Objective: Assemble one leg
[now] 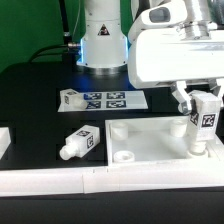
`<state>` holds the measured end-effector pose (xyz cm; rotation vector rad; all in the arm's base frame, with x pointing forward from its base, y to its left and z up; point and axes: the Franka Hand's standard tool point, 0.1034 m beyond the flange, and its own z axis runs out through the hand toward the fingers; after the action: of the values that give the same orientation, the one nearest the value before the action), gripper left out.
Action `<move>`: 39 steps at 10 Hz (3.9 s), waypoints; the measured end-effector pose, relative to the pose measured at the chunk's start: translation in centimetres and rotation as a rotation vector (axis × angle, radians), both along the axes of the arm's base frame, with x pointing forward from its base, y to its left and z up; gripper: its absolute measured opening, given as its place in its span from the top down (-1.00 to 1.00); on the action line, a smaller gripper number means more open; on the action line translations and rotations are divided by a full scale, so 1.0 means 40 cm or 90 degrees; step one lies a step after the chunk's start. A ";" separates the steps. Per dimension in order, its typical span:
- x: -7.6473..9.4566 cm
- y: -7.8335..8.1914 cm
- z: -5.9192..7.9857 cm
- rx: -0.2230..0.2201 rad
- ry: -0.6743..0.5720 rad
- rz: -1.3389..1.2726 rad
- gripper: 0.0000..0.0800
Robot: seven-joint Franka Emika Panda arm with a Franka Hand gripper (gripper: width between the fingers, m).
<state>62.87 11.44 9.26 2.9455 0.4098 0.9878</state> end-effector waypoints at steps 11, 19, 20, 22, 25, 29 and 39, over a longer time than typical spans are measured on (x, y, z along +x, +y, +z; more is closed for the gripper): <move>-0.011 0.008 -0.034 -0.004 0.005 0.005 0.28; -0.016 0.006 -0.029 0.000 0.091 -0.024 -0.62; 0.005 0.009 -0.011 -0.001 0.088 -0.025 -0.62; 0.002 0.020 -0.023 0.003 0.172 -0.035 -0.62; -0.012 0.014 -0.043 -0.004 0.308 -0.054 -0.62; -0.015 0.012 -0.045 -0.009 0.419 -0.077 -0.61; -0.026 0.005 -0.055 0.164 0.389 -0.546 0.28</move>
Offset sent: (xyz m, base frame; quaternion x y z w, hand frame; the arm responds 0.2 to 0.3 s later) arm 0.0001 0.0071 -0.0065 -0.0059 0.0308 0.0133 0.9994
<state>61.83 11.65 7.04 3.0277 -0.9841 0.0345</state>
